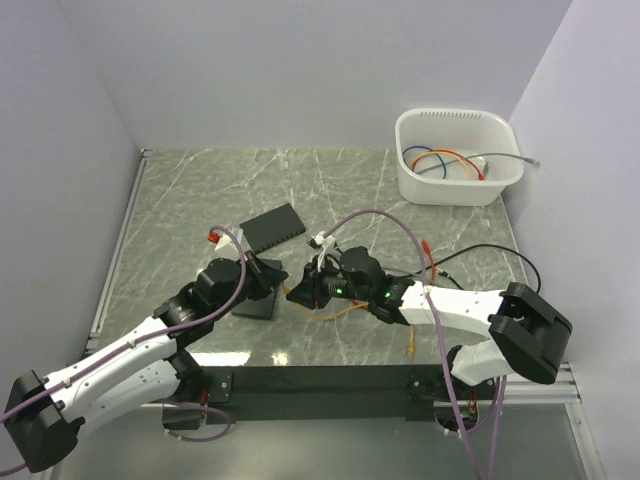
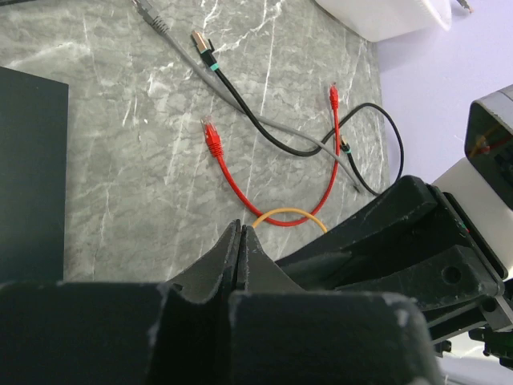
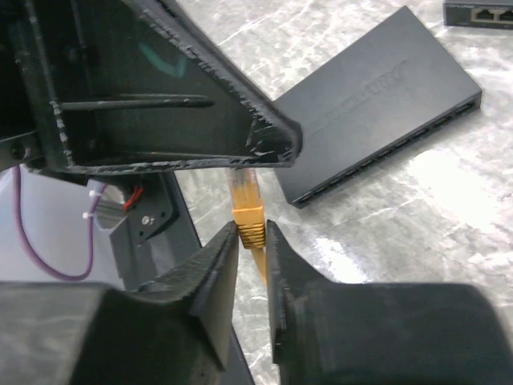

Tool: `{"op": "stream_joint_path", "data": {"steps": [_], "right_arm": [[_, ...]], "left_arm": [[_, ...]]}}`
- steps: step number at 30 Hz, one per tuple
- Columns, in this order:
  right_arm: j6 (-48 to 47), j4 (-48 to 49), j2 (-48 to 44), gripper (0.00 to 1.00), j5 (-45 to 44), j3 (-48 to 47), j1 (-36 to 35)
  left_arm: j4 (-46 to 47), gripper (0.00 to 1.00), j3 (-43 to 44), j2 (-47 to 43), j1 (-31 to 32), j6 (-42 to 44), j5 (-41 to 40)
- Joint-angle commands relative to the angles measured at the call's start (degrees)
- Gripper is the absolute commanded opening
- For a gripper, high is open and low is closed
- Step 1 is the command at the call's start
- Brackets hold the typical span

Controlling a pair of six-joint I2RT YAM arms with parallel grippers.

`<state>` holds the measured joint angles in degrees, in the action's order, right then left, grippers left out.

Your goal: Insert the plug into the switch port

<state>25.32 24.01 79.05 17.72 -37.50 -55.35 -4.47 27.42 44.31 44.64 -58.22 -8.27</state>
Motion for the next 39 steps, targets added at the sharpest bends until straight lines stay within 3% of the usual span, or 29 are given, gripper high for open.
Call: {"op": "stream_joint_path", "data": {"steps": [1,3,6,8,12,13,16,20,27,35,39], "right_arm": [[0.4,3.2,-0.3,0.24,0.8,-1.4,-0.2],[1.0,3.9,0.0,0.1,1.0,-1.2,-0.3],[1.4,4.9,0.1,0.0,1.2,-0.5,-0.3],[1.6,4.8,0.1,0.0,0.9,-0.1,-0.2],[0.8,0.1,-0.6,0.0,-1.4,-0.6,-0.3],[0.3,-1.2,-0.6,0.0,-3.4,-0.8,-0.3],[-0.8,-6.7,-1.5,0.0,-8.3,-1.1,-0.2],[-0.7,-13.2,-2.4,0.0,-15.0,-1.3,-0.2],[2.3,-21.8,-3.2,0.0,-21.6,-1.2,-0.2],[1.4,-25.8,-5.1,0.0,-24.0,-0.3,-1.5],[1.1,-26.8,-6.9,0.0,-24.6,0.6,-1.7]], "left_arm": [[0.8,0.01,1.9,-1.0,0.4,-0.5,-0.9],[0.6,0.01,1.9,-1.0,0.4,-0.6,-1.0],[0.1,0.02,1.8,-0.8,0.4,-0.3,-1.2],[-2.5,0.1,2.5,-0.5,0.4,0.7,-2.1],[-9.5,0.48,4.1,0.2,0.4,2.1,-6.5],[-10.9,0.64,4.0,0.2,0.4,2.1,-8.0],[-14.1,0.77,2.6,0.3,-0.5,1.2,-11.8],[-14.7,0.8,0.8,1.5,-4.3,1.6,-12.0],[-8.2,0.8,-1.1,5.9,-23.5,10.2,-2.5],[-0.2,0.71,3.2,21.1,-28.4,18.2,1.6],[2.4,0.72,6.7,28.8,-28.4,20.1,1.8]]}}
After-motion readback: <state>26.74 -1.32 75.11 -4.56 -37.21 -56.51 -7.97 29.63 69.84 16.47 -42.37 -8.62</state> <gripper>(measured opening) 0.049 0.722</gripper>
